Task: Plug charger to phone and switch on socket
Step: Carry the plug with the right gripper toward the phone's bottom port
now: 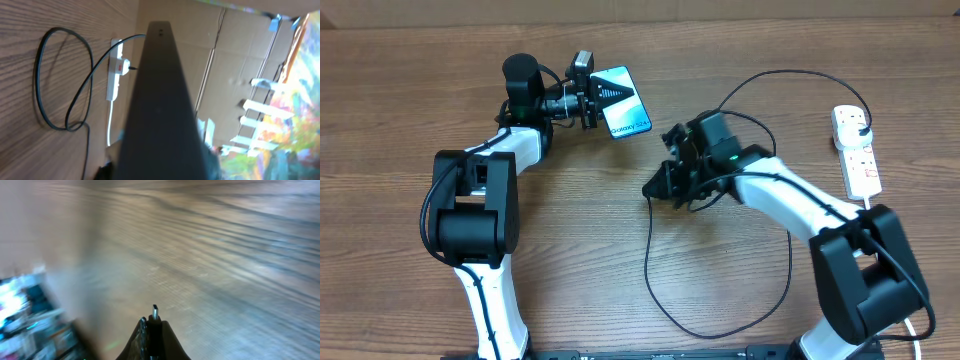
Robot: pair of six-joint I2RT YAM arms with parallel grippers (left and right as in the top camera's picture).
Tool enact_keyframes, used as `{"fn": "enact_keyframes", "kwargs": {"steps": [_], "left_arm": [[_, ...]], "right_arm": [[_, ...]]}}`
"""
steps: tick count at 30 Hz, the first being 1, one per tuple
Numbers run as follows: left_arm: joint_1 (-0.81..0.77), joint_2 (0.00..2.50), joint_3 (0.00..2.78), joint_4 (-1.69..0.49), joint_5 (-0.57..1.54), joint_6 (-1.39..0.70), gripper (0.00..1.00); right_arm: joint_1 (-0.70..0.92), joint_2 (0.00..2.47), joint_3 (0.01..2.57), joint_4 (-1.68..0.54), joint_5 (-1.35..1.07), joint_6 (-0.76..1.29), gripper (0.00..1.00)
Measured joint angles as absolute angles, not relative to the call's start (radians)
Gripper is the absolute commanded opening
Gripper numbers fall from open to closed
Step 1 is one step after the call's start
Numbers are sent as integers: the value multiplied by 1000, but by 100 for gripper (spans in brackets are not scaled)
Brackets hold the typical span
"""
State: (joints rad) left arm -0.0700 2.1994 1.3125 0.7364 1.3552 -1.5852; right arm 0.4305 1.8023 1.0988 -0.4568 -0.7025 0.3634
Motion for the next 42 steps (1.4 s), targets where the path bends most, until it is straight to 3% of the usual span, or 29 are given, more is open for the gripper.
{"fn": "enact_keyframes", "kwargs": {"steps": [11, 17, 42], "left_arm": [[-70, 2199, 1312, 737, 1402, -1441, 4], [-86, 2199, 1312, 737, 1427, -1393, 4], [-169, 2199, 1314, 869, 1365, -1518, 4]], "right_arm": [[253, 1800, 1100, -559, -1117, 183, 4], [236, 1800, 1100, -557, -1258, 98, 4], [236, 1800, 1100, -396, -1328, 102, 4]]}}
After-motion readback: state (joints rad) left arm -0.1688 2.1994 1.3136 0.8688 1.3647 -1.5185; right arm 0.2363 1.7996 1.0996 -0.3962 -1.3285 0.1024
